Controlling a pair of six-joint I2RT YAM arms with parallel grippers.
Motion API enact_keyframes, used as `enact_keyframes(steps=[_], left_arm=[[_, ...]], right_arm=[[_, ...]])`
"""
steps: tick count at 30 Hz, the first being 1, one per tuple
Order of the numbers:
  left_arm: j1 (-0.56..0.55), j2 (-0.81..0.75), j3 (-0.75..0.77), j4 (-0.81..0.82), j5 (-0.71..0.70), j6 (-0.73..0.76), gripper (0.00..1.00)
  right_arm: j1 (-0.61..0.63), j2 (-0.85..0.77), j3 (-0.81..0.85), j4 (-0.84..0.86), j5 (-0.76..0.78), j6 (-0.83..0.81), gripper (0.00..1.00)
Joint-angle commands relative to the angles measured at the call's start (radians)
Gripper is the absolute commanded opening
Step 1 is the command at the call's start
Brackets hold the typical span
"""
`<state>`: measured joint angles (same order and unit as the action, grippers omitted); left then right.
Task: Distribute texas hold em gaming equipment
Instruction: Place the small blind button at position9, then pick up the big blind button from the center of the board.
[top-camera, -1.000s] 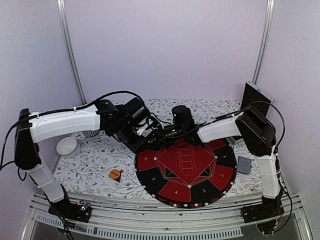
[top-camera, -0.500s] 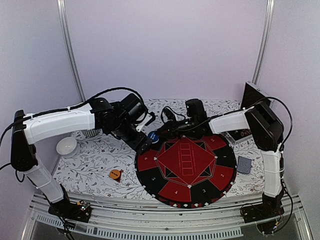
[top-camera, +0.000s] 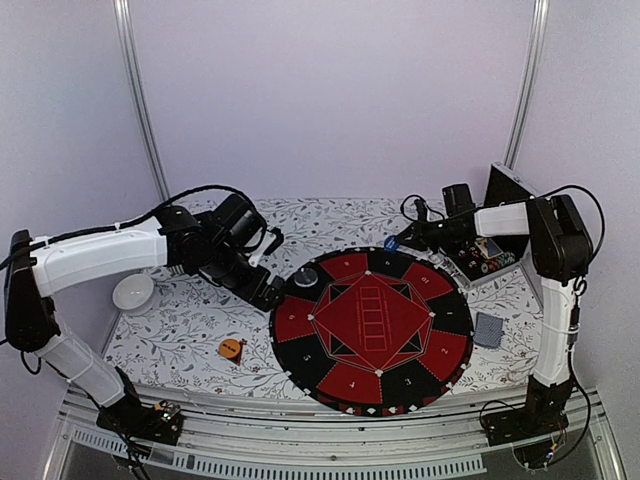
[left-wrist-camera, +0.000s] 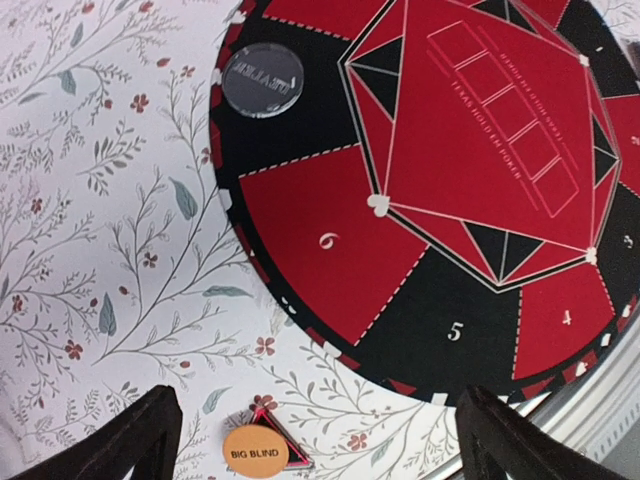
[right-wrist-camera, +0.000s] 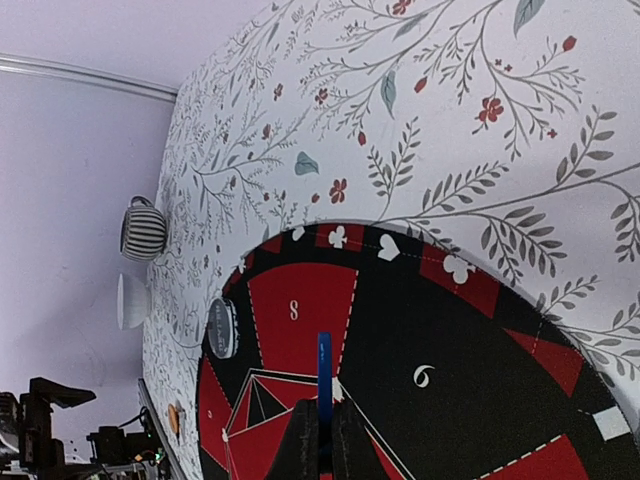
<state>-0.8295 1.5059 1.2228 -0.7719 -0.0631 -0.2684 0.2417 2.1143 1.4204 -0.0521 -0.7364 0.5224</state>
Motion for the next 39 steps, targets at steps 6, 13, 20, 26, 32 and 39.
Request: enact_keyframes(steps=[6, 13, 20, 26, 32, 39], left_arm=[[0.021, -0.013, -0.063, 0.013, 0.018, -0.041, 0.98], [0.028, -0.019, -0.085, 0.014, 0.012, -0.041, 0.98], [0.034, -0.026, -0.117, 0.013, 0.024, -0.061, 0.98], [0.055, -0.036, -0.172, -0.010, 0.020, -0.123, 0.98], [0.119, -0.036, -0.271, -0.016, 0.030, -0.191, 0.98], [0.127, -0.006, -0.346, -0.020, 0.022, -0.235, 0.94]], right_arm=[[0.024, 0.094, 0.060, -0.151, 0.005, -0.110, 0.01], [0.024, 0.088, 0.062, -0.219, 0.083, -0.148, 0.03], [0.023, 0.060, 0.086, -0.280, 0.189, -0.176, 0.24], [0.024, 0.013, 0.131, -0.360, 0.286, -0.218, 0.36], [0.056, -0.116, 0.134, -0.397, 0.340, -0.267, 0.44], [0.102, -0.224, 0.103, -0.423, 0.349, -0.311, 0.50]])
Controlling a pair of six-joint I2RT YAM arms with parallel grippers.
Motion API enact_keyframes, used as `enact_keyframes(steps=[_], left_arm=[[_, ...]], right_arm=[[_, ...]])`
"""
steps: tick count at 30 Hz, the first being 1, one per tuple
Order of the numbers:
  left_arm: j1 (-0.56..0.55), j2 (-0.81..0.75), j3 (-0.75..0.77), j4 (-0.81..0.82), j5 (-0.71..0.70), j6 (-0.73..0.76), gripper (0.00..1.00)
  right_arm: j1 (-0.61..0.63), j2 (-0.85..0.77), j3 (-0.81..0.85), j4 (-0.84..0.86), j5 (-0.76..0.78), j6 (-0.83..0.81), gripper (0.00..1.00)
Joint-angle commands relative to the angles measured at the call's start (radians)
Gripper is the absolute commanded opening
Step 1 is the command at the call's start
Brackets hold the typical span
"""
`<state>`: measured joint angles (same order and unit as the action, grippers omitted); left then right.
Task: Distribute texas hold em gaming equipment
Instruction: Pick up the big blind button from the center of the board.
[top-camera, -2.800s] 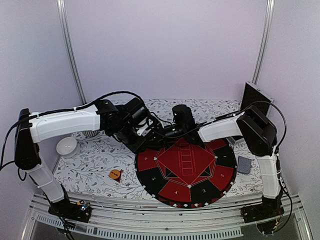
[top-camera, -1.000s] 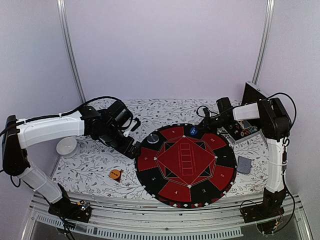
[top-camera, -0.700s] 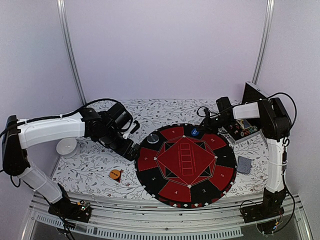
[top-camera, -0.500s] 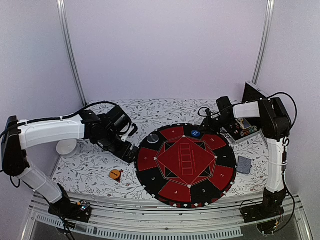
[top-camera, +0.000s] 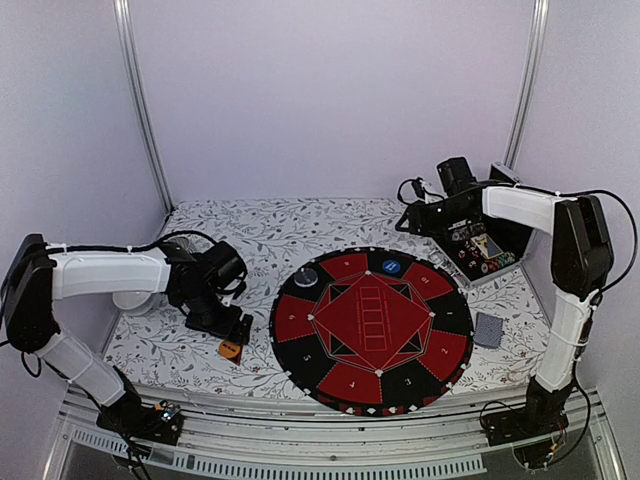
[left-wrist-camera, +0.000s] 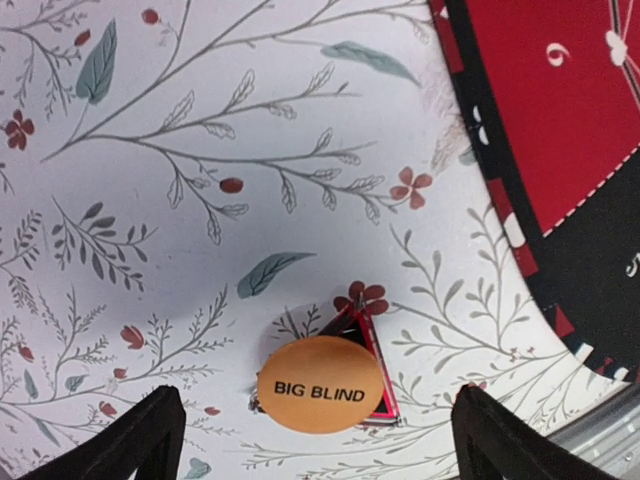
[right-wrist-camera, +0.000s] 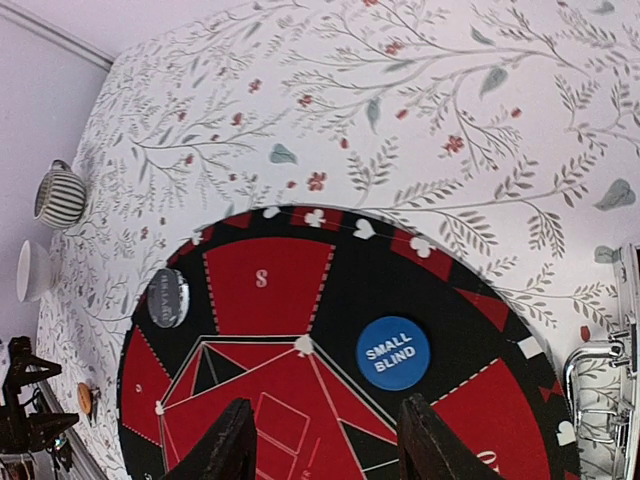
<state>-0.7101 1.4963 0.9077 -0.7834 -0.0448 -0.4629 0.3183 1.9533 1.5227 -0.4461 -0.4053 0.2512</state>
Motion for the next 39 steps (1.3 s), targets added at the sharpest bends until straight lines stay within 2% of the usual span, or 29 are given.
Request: enact_keyframes(steps=[1, 6, 9, 26, 39], left_arm=[[0.008, 0.007, -0.038, -0.007, 0.002, -0.043, 0.91], [0.011, 0.008, -0.065, 0.017, 0.016, -0.041, 0.75], [0.019, 0.010, -0.080, 0.026, 0.011, -0.040, 0.70], [0.040, 0.028, -0.114, 0.105, 0.067, 0.000, 0.72], [0.049, 0.024, -0.126, 0.104, 0.080, 0.000, 0.67]], right_arm=[[0.027, -0.072, -0.006, -0.029, 0.016, -0.038, 0.50], [0.027, -0.089, -0.028, -0.029, 0.017, -0.040, 0.51], [0.027, -0.085, -0.030, -0.030, 0.008, -0.043, 0.51], [0.028, -0.079, -0.032, -0.029, -0.012, -0.054, 0.51], [0.027, -0.076, -0.029, -0.031, -0.028, -0.061, 0.51]])
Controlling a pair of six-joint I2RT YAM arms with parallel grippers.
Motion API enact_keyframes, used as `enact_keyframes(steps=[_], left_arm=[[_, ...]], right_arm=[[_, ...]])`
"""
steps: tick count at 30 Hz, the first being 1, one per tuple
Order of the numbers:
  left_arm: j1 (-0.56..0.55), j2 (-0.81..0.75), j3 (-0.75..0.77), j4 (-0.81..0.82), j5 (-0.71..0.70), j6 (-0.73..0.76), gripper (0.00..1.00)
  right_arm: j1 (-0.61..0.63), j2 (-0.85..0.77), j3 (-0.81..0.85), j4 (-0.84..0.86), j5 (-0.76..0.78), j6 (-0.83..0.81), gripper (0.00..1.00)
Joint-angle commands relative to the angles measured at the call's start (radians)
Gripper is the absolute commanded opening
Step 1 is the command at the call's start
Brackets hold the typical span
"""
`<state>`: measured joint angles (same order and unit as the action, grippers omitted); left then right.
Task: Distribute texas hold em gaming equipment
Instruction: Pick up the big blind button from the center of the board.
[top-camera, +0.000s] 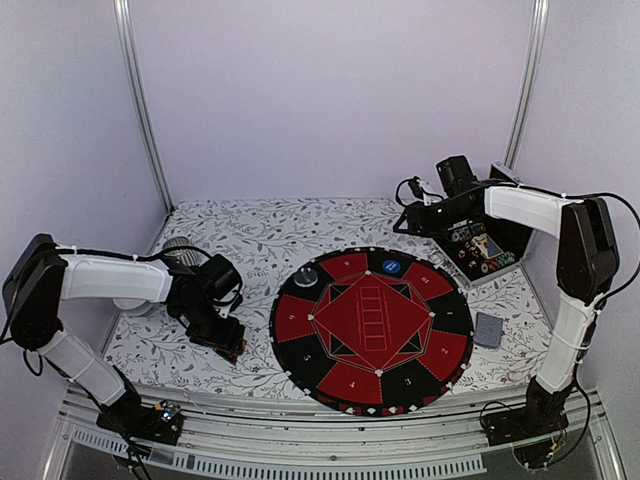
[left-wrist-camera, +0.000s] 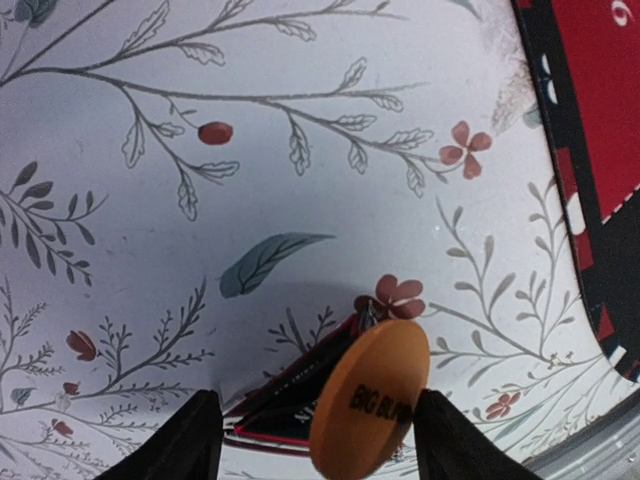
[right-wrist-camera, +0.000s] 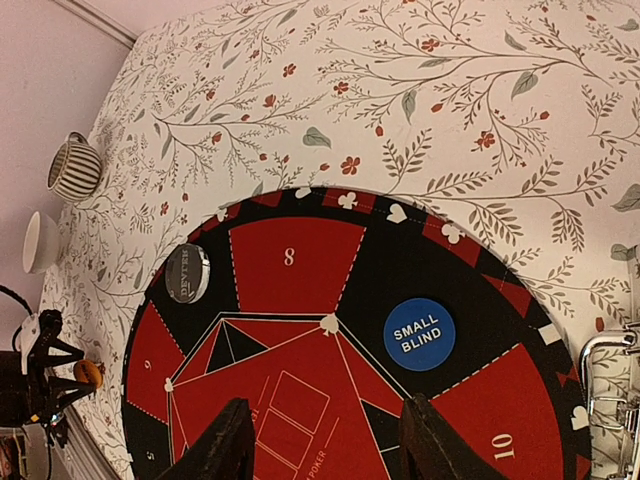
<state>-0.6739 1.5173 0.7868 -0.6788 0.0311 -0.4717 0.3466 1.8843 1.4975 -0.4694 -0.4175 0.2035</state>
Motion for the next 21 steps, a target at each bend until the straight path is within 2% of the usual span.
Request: enact_keyframes(steps=[1, 10, 13, 16, 18, 21], left_arm=[[0.014, -0.001, -0.004, -0.001, 0.005, 0.008, 0.65], [0.013, 0.006, 0.000, 0.012, 0.004, 0.016, 0.48], [0.013, 0.016, 0.012, 0.015, 0.003, 0.018, 0.36], [0.013, 0.021, 0.021, 0.017, 0.002, 0.018, 0.32], [0.013, 0.020, 0.024, 0.018, 0.000, 0.019, 0.24], [0.013, 0.017, 0.023, 0.018, -0.002, 0.022, 0.22]], right_arm=[[-0.001, -0.007, -0.002, -0.008, -0.016, -0.013, 0.51], [-0.001, -0.006, 0.005, -0.011, -0.019, -0.019, 0.51], [-0.001, -0.007, 0.003, -0.013, -0.020, -0.021, 0.51], [-0.001, -0.009, 0.003, -0.018, -0.018, -0.022, 0.51], [-0.001, -0.009, 0.003, -0.019, -0.016, -0.025, 0.51], [-0.001, -0.006, 0.004, -0.020, -0.018, -0.025, 0.51]])
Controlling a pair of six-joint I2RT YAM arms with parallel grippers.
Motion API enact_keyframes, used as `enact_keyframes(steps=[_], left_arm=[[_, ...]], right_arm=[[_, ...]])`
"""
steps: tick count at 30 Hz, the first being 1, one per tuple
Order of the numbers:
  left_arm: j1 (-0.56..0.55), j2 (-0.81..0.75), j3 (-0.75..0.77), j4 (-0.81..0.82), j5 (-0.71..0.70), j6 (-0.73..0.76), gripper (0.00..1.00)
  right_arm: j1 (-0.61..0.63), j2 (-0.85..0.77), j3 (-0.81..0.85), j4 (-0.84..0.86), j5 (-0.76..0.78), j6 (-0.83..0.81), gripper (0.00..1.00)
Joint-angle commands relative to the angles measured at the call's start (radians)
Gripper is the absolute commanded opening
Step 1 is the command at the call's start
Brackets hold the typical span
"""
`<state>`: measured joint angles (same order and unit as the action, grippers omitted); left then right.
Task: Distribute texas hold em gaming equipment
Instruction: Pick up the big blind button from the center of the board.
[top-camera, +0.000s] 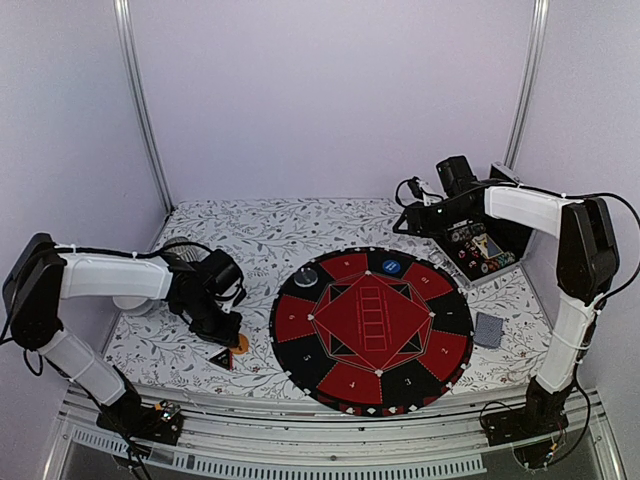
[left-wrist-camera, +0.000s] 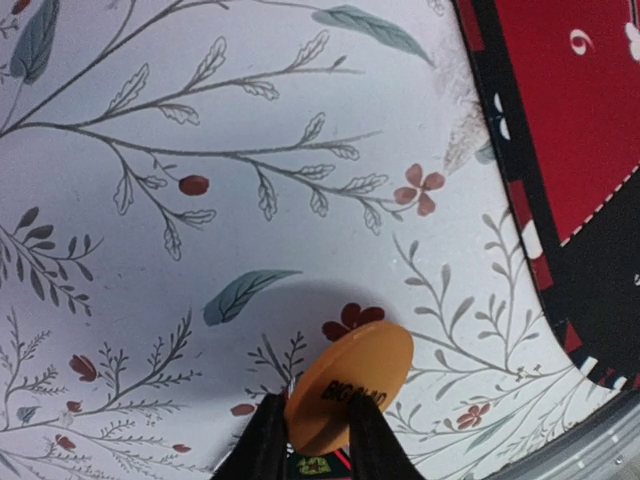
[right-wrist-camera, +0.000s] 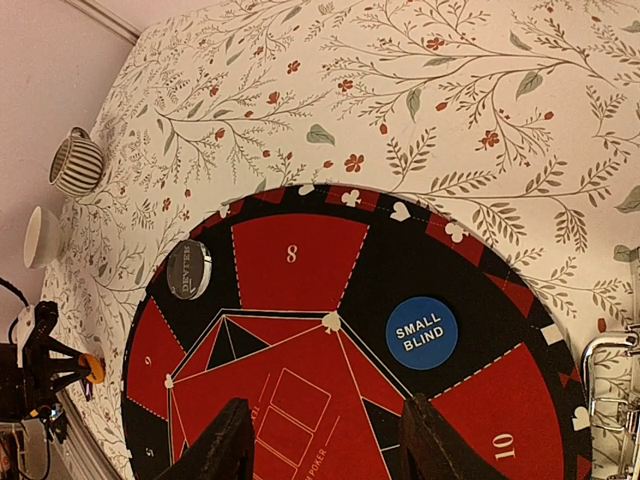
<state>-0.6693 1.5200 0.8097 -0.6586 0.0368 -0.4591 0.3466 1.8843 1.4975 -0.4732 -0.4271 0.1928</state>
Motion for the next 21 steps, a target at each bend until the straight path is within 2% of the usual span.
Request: enact_keyframes(steps=[1, 5, 12, 18, 21], left_arm=[[0.009, 0.014, -0.001, -0.003, -0.010, 0.011, 0.19], [0.008, 0.004, -0.001, 0.005, -0.001, 0.010, 0.00], [0.007, -0.047, -0.003, 0.045, 0.041, 0.009, 0.00], [-0.008, -0.144, 0.012, 0.087, 0.053, 0.019, 0.00], [-0.023, -0.197, 0.042, 0.098, 0.044, 0.020, 0.00]], right_arm=[[-0.001, -0.003, 0.006, -0.016, -0.010, -0.015, 0.51], [-0.001, 0.001, 0.012, -0.018, -0.016, -0.015, 0.51], [-0.001, -0.004, 0.008, -0.021, -0.040, -0.010, 0.51], [0.036, -0.055, -0.028, 0.011, -0.123, -0.053, 0.51], [0.078, -0.098, -0.060, 0.061, -0.228, -0.106, 0.51]])
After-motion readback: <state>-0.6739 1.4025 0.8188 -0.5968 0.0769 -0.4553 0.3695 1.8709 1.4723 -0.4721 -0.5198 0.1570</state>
